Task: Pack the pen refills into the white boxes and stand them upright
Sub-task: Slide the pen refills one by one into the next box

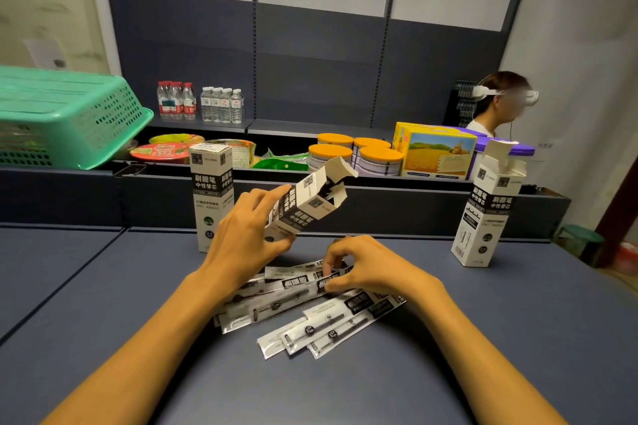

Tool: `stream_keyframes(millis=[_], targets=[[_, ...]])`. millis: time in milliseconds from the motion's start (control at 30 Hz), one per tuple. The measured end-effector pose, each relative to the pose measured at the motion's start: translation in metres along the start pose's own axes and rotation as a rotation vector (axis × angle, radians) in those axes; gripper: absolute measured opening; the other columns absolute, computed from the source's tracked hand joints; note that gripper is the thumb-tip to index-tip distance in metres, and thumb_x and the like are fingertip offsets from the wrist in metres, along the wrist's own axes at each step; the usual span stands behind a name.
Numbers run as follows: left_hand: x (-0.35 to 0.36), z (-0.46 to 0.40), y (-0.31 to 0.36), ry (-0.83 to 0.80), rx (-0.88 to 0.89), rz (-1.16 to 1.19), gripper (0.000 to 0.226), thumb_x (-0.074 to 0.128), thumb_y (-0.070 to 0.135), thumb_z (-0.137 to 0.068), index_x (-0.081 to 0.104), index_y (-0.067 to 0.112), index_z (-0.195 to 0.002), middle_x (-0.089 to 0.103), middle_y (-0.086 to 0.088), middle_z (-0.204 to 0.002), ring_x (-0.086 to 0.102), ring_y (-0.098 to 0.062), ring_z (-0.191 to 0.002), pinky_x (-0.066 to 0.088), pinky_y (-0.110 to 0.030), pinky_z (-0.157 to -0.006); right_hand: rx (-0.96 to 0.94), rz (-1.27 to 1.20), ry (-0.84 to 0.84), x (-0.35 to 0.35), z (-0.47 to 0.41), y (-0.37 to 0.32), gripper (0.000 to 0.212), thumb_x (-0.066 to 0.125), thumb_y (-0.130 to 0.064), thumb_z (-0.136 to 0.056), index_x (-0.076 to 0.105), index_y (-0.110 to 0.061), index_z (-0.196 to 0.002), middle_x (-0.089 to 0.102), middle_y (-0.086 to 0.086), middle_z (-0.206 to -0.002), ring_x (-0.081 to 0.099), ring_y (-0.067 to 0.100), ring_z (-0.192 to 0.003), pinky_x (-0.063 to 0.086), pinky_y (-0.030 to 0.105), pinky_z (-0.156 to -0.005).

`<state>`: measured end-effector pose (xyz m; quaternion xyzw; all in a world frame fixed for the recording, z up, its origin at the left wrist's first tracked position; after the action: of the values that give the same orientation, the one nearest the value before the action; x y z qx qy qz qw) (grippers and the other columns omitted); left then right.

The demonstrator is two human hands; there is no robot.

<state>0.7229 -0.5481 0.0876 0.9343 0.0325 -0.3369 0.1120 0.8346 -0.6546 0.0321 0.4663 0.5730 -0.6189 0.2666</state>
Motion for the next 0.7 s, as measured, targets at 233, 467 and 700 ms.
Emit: stream_keyframes(millis=[233,467,700], targets=[[0.0,0.001,0.0,0.008,0.008,-0.007,0.084,0.081,0.031,-0.071,0.038,0.022,-0.143,0.055,-0.001,-0.114,0.049,-0.014,-0.099,0.05,-0.029,-0.071,0.008,-0.07,-0.127,0.007,0.006,0.001,0.023,0.069,-0.021,-0.086,0.07,-0.028,-0.108,0.066,-0.016,-0.107,0.058,-0.004,-0.097,0.047,0.011,-0.082],[0.002,0.001,-0.001,0.002,0.002,-0.006,0.085,0.081,0.031,-0.071,0.037,0.024,-0.143,0.054,-0.001,-0.115,0.048,-0.015,-0.1,0.05,-0.029,-0.071,0.0,-0.06,-0.107,-0.001,0.01,-0.004,0.015,0.066,-0.029,-0.089,0.072,-0.027,-0.103,0.066,-0.015,-0.106,0.058,0.002,-0.098,0.047,0.023,-0.089],[0.0,0.0,-0.003,0.009,0.001,0.001,0.084,0.08,0.031,-0.072,0.037,0.025,-0.143,0.055,0.0,-0.115,0.049,-0.014,-0.1,0.052,-0.03,-0.07,-0.017,-0.09,0.087,-0.047,0.022,0.001,0.011,0.07,-0.022,-0.086,0.072,-0.03,-0.094,0.067,-0.012,-0.089,0.06,0.004,-0.086,0.053,0.029,-0.08]])
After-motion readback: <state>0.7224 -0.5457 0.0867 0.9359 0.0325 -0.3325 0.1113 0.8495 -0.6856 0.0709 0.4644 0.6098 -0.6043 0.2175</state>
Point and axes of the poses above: each hand's wrist, its own z-axis away from the middle knuckle, its own x-axis out of the palm, y = z × x, the point moved 10 cm from there along -z, towards the middle knuckle
